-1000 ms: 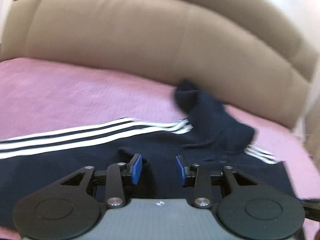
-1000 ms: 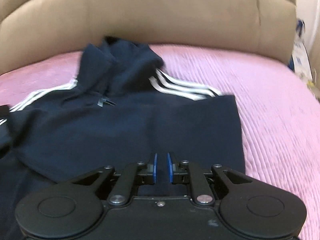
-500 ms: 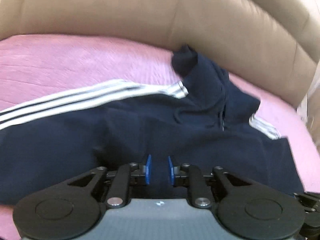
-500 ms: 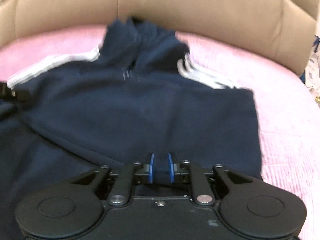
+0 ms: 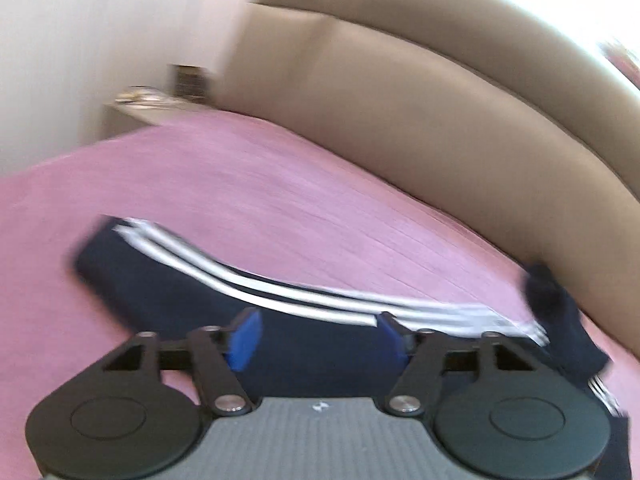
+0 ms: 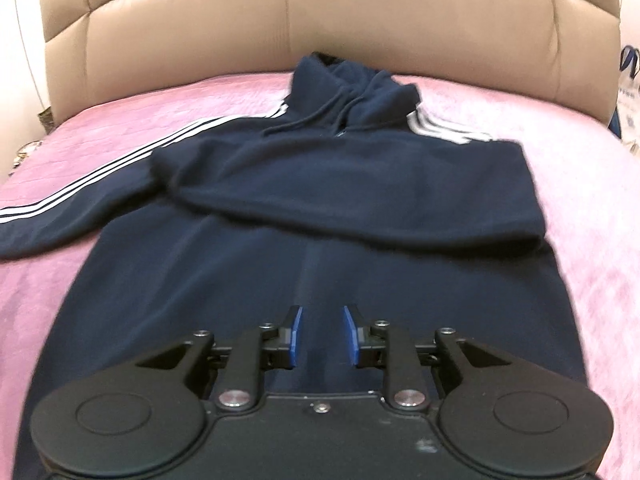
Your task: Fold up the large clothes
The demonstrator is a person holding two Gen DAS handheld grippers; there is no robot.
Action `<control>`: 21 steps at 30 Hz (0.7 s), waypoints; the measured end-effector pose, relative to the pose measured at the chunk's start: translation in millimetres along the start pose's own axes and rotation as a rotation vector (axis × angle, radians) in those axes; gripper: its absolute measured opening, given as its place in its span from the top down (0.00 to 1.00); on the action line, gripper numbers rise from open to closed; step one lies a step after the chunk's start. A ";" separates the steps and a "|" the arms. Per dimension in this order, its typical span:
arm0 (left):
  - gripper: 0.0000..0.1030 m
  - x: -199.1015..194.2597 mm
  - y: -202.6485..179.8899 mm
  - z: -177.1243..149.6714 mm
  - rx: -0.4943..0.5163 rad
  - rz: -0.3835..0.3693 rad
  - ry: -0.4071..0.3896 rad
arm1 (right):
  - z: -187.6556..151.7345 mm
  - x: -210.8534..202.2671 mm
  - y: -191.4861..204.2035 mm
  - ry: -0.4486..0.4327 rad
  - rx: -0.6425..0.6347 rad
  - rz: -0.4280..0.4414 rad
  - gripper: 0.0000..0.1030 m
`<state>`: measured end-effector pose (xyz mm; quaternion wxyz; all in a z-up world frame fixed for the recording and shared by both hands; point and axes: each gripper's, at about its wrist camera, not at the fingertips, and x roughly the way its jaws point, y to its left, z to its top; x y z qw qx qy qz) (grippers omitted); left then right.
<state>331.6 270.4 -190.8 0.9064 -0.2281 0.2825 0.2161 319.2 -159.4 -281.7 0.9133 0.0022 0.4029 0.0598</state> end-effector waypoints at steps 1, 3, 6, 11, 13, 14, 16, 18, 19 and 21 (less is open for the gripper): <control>0.29 -0.8 20.3 8.1 -0.033 0.035 -0.007 | -3.0 -1.9 5.1 0.000 -0.006 0.008 0.73; 0.28 4.0 54.7 20.8 -0.093 0.080 -0.001 | -7.2 -3.7 15.7 0.005 -0.031 0.024 0.70; 0.27 27.7 99.3 33.5 -0.201 0.082 0.060 | -10.3 -2.8 28.8 0.013 -0.086 0.031 0.66; 0.27 68.8 150.0 25.7 -0.420 0.100 0.099 | -12.5 4.6 37.2 0.035 -0.152 0.040 0.66; 0.27 77.6 162.9 19.8 -0.476 0.099 0.091 | -14.2 7.9 36.1 0.046 -0.159 0.038 0.64; 0.27 83.6 167.3 18.2 -0.500 0.093 0.087 | -15.4 9.5 34.8 0.052 -0.159 0.040 0.64; 0.26 93.3 171.5 12.6 -0.524 0.074 0.077 | -19.3 12.1 32.9 0.064 -0.159 0.037 0.64; 0.23 99.1 168.1 14.3 -0.498 0.060 0.048 | -23.7 15.0 30.5 0.076 -0.160 0.030 0.64; 0.24 102.2 165.7 15.5 -0.478 0.061 0.047 | -25.7 16.4 28.9 0.081 -0.162 0.029 0.64; 0.46 114.1 159.3 18.0 -0.430 0.075 0.050 | -29.5 17.4 26.2 0.084 -0.160 0.028 0.64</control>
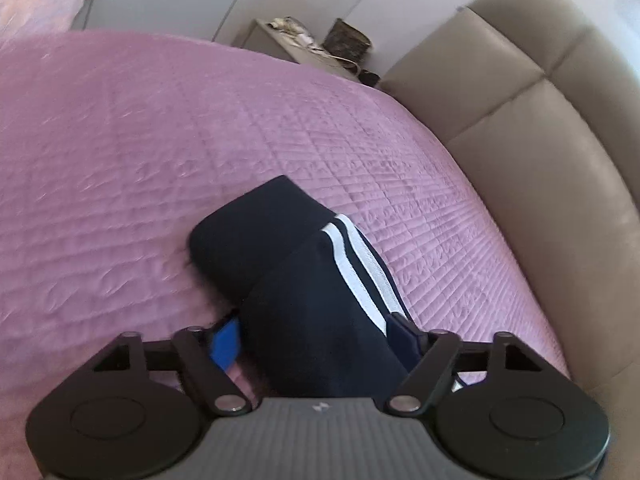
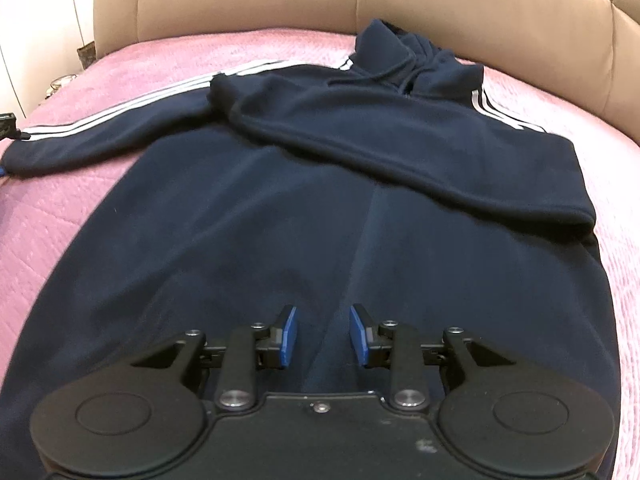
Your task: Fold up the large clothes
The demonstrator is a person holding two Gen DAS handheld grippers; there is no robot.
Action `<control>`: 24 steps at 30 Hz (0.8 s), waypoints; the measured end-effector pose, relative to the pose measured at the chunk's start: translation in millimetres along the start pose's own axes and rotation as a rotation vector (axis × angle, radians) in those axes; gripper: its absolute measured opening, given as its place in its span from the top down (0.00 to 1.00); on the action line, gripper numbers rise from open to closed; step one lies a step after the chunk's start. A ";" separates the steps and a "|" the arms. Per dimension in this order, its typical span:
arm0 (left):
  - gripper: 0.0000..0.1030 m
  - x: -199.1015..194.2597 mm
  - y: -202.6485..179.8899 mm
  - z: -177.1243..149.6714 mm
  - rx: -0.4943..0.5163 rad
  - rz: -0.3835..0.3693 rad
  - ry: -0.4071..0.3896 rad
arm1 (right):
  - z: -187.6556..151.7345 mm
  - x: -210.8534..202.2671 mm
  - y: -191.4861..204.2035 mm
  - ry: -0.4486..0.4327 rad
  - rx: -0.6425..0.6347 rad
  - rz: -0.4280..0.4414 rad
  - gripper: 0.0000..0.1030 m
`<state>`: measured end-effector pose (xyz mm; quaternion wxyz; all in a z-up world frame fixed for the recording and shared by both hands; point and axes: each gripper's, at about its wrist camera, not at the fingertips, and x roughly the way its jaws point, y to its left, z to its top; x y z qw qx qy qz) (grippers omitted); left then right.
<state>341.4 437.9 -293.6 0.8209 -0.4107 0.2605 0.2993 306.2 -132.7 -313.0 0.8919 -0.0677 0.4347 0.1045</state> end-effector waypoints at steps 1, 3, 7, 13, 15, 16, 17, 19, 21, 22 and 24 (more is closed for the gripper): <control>0.60 4.5 -4.3 -0.6 0.028 0.015 0.010 | -1.5 -0.6 -1.0 -0.003 0.002 0.001 0.64; 0.89 8.9 -7.9 -5.2 0.069 -0.008 0.023 | -3.2 -4.0 -2.3 -0.015 0.006 -0.003 0.64; 0.90 -14.7 -32.2 -16.1 0.182 -0.050 -0.061 | -5.9 -13.6 -8.8 -0.039 0.027 -0.007 0.64; 0.90 -77.0 -106.6 -48.7 0.418 -0.247 -0.143 | -4.6 -31.5 -17.6 -0.093 0.046 -0.023 0.64; 0.90 -97.6 -140.5 -67.8 0.498 -0.340 -0.159 | 1.2 -40.4 -21.8 -0.123 0.061 -0.025 0.64; 0.90 -105.1 -158.2 -78.5 0.530 -0.385 -0.161 | 4.2 -44.4 -24.0 -0.135 0.070 -0.025 0.64; 0.90 -115.2 -175.9 -91.5 0.561 -0.433 -0.162 | 7.8 -49.3 -27.0 -0.151 0.080 -0.026 0.64; 0.90 -136.4 -209.6 -119.0 0.621 -0.538 -0.155 | 15.4 -59.5 -34.1 -0.187 0.098 -0.032 0.64; 0.90 -157.0 -241.6 -149.0 0.669 -0.627 -0.167 | 23.6 -67.9 -41.5 -0.217 0.115 -0.040 0.64; 0.90 -165.1 -255.0 -163.7 0.680 -0.669 -0.165 | 26.9 -70.8 -44.9 -0.229 0.122 -0.043 0.64; 0.90 -175.7 -283.4 -197.9 0.707 -0.759 -0.127 | 33.1 -75.7 -52.1 -0.255 0.137 -0.053 0.64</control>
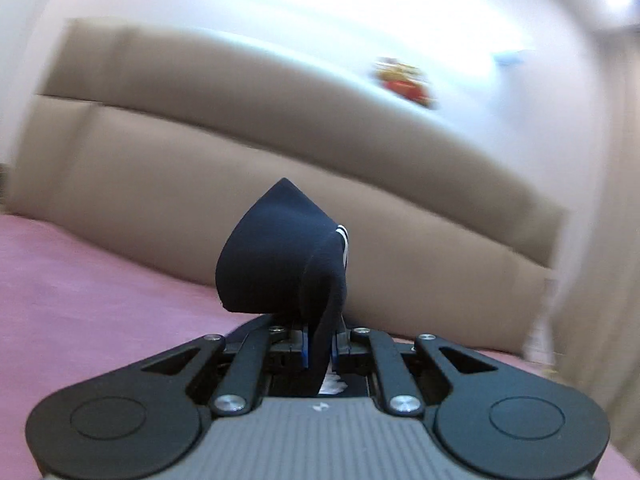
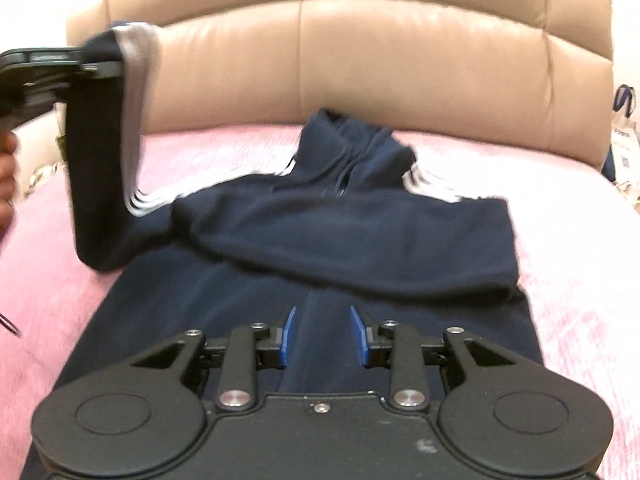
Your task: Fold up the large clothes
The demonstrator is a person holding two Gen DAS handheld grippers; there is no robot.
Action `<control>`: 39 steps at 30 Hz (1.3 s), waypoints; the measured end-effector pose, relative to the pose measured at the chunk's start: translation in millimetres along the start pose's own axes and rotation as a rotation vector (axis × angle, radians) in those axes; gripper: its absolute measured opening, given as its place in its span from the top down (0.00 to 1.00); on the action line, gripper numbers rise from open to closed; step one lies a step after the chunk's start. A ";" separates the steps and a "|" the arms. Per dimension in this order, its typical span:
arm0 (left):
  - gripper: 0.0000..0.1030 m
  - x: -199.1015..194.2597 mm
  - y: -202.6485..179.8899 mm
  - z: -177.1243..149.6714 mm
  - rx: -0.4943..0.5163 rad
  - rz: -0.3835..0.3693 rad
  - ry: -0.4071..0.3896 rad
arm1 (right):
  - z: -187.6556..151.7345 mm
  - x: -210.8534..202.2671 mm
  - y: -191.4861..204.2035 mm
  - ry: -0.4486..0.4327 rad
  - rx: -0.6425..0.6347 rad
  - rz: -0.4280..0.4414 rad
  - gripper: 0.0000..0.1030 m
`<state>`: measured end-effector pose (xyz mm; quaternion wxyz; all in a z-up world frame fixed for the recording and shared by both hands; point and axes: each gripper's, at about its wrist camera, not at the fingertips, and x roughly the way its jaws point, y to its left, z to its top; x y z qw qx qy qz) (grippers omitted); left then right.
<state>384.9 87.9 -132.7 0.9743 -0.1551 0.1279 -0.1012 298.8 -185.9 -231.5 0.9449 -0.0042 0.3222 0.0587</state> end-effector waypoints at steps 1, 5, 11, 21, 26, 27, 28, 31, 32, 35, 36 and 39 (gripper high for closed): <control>0.90 8.5 -20.8 -6.4 0.005 -0.051 0.018 | 2.5 -0.1 -2.8 -0.009 0.007 -0.006 0.64; 0.61 53.2 -94.0 -51.8 0.080 -0.233 0.157 | 2.3 10.3 -21.1 0.005 0.054 -0.038 0.59; 0.30 93.7 -81.7 -119.5 0.055 -0.185 0.388 | -11.5 49.1 -49.0 0.118 0.167 -0.010 0.30; 0.30 69.4 43.8 -67.9 -0.090 0.053 0.243 | 24.2 119.8 -109.1 0.104 0.455 0.049 0.23; 0.30 82.1 68.2 -49.2 -0.107 0.150 0.227 | 27.0 159.5 -111.6 0.240 0.458 0.196 0.89; 0.31 84.7 68.4 -50.0 -0.112 0.158 0.233 | 31.2 153.4 -102.7 0.216 0.410 0.182 0.89; 0.31 89.9 68.8 -49.9 -0.113 0.161 0.241 | 37.4 146.8 -97.5 0.184 0.368 0.176 0.89; 0.34 97.3 60.6 -48.5 -0.086 0.162 0.263 | 66.5 118.4 -90.7 0.081 0.272 0.132 0.89; 0.37 100.9 56.6 -48.6 -0.074 0.157 0.272 | 74.7 109.8 -92.0 0.050 0.257 0.116 0.90; 0.42 108.3 41.2 -47.6 -0.048 0.109 0.302 | 97.6 84.5 -104.3 -0.053 0.195 -0.022 0.90; 0.42 112.0 34.8 -47.4 -0.041 0.094 0.311 | 100.8 80.5 -109.8 -0.074 0.185 -0.076 0.90; 0.43 140.9 15.6 -58.8 0.028 0.082 0.407 | 91.7 98.5 -134.8 0.001 0.216 -0.165 0.82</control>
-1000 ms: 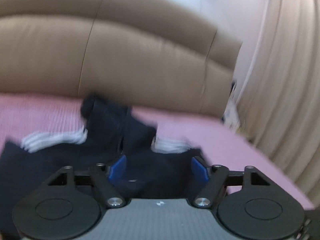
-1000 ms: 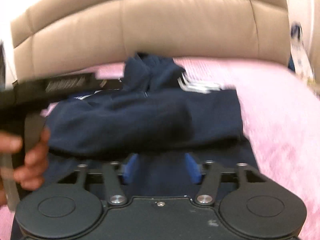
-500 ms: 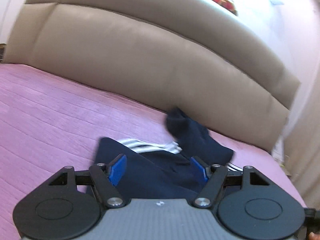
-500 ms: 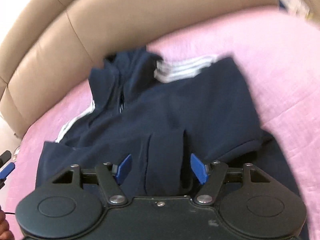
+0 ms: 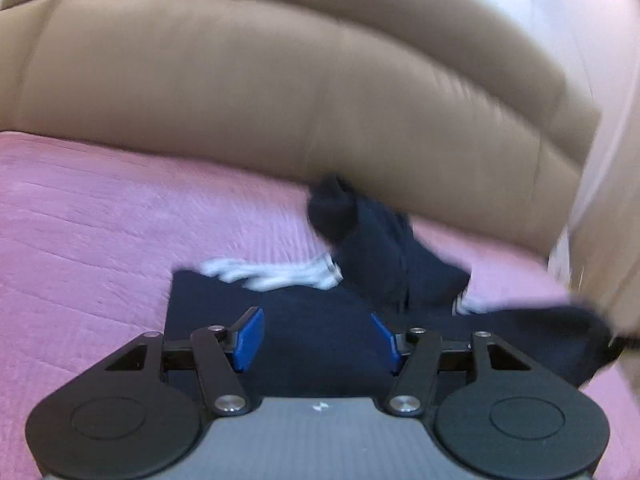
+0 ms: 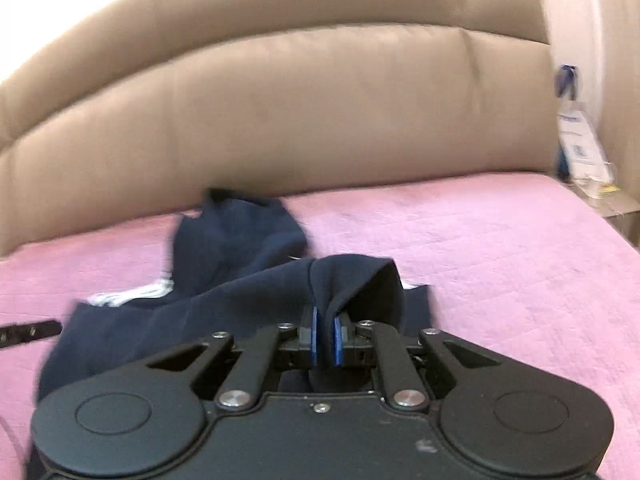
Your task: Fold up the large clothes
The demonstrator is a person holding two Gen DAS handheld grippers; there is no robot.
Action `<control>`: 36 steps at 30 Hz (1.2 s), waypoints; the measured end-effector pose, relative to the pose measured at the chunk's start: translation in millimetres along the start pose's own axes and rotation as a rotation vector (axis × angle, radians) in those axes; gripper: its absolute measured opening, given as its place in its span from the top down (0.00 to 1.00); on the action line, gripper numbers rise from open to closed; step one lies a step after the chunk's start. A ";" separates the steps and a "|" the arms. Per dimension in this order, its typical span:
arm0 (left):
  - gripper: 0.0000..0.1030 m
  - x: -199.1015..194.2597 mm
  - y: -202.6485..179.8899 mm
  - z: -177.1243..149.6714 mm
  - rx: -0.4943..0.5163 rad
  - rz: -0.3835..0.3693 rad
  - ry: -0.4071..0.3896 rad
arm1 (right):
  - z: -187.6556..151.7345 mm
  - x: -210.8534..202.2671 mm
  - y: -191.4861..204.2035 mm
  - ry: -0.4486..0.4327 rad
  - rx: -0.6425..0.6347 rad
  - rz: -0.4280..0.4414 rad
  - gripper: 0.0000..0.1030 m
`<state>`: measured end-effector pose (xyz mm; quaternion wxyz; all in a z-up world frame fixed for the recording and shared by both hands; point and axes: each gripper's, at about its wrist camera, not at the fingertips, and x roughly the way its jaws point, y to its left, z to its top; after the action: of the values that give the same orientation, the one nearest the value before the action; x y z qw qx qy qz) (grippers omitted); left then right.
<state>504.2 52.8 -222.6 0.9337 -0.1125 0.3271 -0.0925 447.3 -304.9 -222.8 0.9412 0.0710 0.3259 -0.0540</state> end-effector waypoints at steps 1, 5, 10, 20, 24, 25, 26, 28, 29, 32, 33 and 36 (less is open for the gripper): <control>0.44 14.1 -5.7 -2.6 0.031 0.021 0.042 | -4.9 15.9 -4.3 0.059 0.006 -0.028 0.76; 0.52 70.7 -14.6 -27.1 0.124 0.123 0.256 | -24.8 72.1 -14.9 0.289 -0.005 -0.187 0.59; 0.52 39.4 -14.5 -20.7 0.143 0.075 0.129 | -4.5 27.0 -6.8 0.066 0.033 -0.100 0.59; 0.93 53.4 -22.4 -12.6 0.100 -0.064 0.117 | -44.9 69.1 44.0 0.043 -0.177 -0.024 0.93; 0.96 85.2 -12.8 -40.8 0.115 0.003 0.202 | -65.8 86.0 32.2 0.082 -0.140 -0.019 0.94; 0.96 84.6 -9.5 -41.2 0.094 -0.011 0.194 | -64.3 85.7 34.0 0.086 -0.148 -0.021 0.94; 0.96 84.4 -6.9 -39.1 0.070 -0.018 0.201 | -61.2 84.2 36.0 0.089 -0.151 -0.022 0.94; 0.96 83.6 -5.3 -33.4 0.052 -0.024 0.202 | -49.3 74.7 36.6 0.059 -0.144 -0.006 0.94; 0.96 81.0 -6.6 -31.1 0.050 -0.029 0.191 | -43.7 68.9 36.5 0.012 -0.140 0.001 0.93; 0.92 67.5 -18.1 -13.0 0.067 -0.097 0.099 | -23.8 60.9 38.6 -0.174 -0.142 -0.016 0.69; 0.91 64.1 -22.7 -3.8 0.070 -0.114 0.067 | -19.6 73.1 40.4 -0.196 -0.134 -0.025 0.53; 0.90 69.6 -33.9 25.9 0.072 -0.138 -0.019 | -24.8 113.9 39.3 -0.173 -0.148 -0.061 0.55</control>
<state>570.8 7.0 -234.8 0.9316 -0.1019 0.3063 -0.1673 527.1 -268.4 -308.9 0.9664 -0.0137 0.2484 -0.0643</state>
